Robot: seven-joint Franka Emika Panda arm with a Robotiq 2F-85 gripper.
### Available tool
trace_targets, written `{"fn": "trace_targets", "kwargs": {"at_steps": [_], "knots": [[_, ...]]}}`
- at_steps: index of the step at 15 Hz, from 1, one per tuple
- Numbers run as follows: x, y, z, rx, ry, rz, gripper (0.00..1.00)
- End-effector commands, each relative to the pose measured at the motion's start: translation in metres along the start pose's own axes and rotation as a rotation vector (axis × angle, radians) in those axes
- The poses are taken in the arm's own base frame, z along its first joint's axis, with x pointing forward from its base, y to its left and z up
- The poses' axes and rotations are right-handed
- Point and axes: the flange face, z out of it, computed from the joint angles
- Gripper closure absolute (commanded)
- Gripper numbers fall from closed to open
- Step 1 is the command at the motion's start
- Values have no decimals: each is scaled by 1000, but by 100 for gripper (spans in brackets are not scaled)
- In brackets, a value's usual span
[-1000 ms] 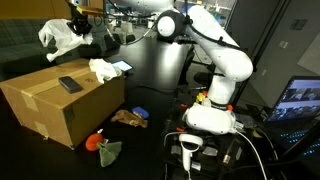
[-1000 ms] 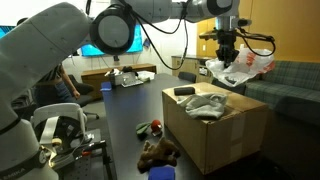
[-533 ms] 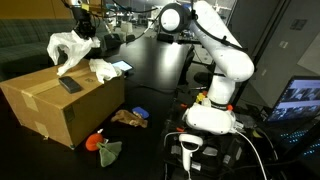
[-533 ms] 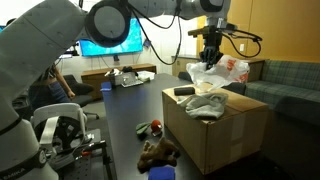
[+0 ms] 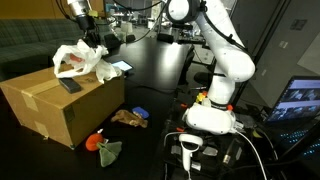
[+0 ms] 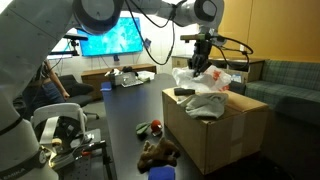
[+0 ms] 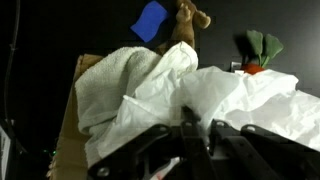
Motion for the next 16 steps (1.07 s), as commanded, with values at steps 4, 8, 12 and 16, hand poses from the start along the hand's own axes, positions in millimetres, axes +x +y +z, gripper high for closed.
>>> {"fn": "trace_targets", "kwargs": {"at_steps": [4, 8, 12, 16], "knots": [[-34, -11, 59, -13, -126, -76, 90], [-50, -17, 89, 32, -118, -54, 90], [-70, -23, 117, 95, -70, -32, 90], [-96, -29, 146, 143, 0, -30, 90]]}}
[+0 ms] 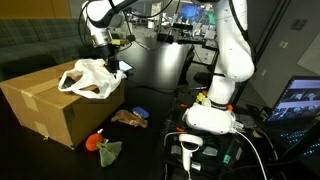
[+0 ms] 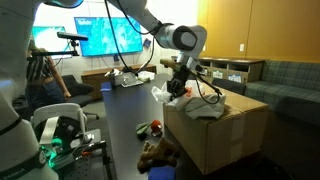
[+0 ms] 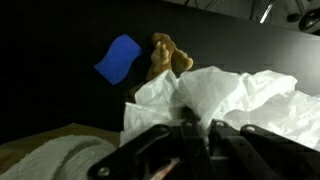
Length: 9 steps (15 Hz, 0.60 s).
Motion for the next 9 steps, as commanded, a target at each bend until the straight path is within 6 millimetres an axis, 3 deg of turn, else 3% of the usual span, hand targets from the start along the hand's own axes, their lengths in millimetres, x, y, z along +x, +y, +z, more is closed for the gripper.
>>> {"fn": "trace_targets", "kwargs": {"at_steps": [1, 9], "knots": [[-41, -8, 24, 40, 70, 3, 89], [-119, -26, 97, 70, 193, 53, 89]]}}
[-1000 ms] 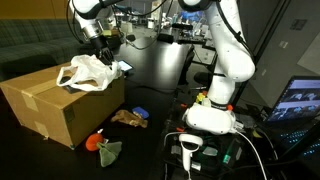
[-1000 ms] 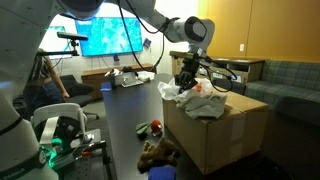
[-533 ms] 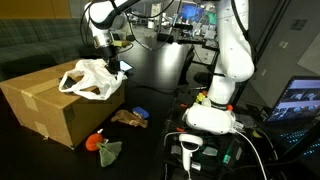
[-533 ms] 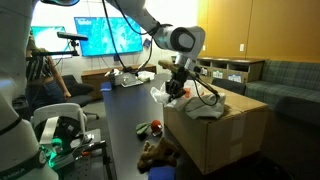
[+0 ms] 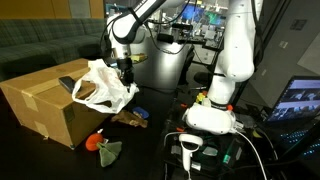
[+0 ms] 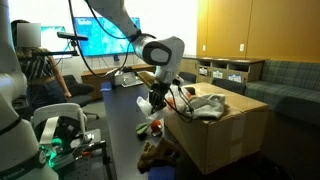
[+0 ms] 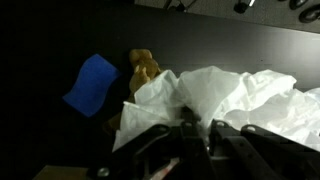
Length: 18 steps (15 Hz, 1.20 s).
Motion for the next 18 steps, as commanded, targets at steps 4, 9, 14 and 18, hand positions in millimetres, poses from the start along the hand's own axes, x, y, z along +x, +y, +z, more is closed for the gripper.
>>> {"fn": "trace_targets", "kwargs": {"at_steps": [4, 9, 14, 18], "knots": [[-100, -11, 47, -42, 140, -21, 89], [-129, -28, 74, 15, 129, -29, 90], [-127, -42, 80, 45, 196, -116, 90], [-108, -53, 78, 35, 202, -233, 88]]}}
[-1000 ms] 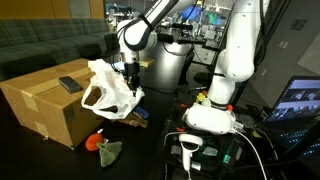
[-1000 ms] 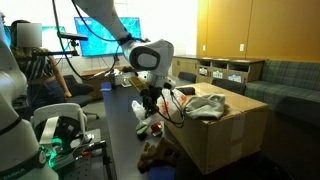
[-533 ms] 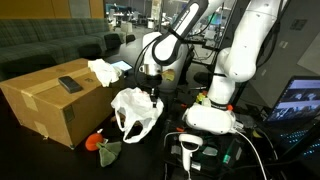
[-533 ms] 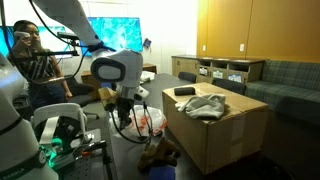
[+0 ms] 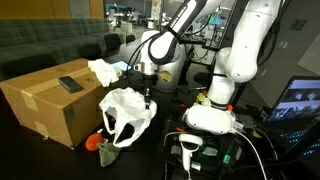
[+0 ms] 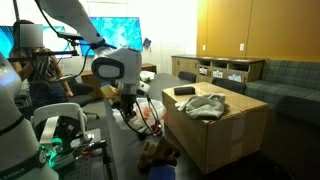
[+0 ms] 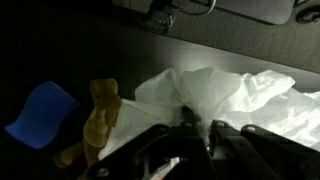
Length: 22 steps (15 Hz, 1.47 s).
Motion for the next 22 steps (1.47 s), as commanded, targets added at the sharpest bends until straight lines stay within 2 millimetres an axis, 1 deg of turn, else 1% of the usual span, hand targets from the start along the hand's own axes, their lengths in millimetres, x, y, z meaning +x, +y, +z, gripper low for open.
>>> {"fn": "trace_targets", "kwargs": {"at_steps": [1, 3, 5, 7, 8, 11, 14, 15, 17, 18, 20, 22], "knots": [[28, -8, 6, 4, -5, -91, 89], [46, -7, 9, 9, 0, -80, 90], [66, -2, 12, 22, 1, -46, 91], [83, 9, 16, 41, -10, -9, 90], [90, 18, 20, 48, -12, 29, 90], [102, 43, 32, 69, -35, 123, 91], [105, 60, 42, 90, -62, 192, 88], [105, 62, 43, 93, -66, 214, 65], [104, 67, 45, 98, -73, 237, 60], [104, 68, 45, 98, -79, 239, 52], [100, 68, 45, 95, -85, 253, 38], [92, 68, 42, 89, -103, 264, 23]]}}
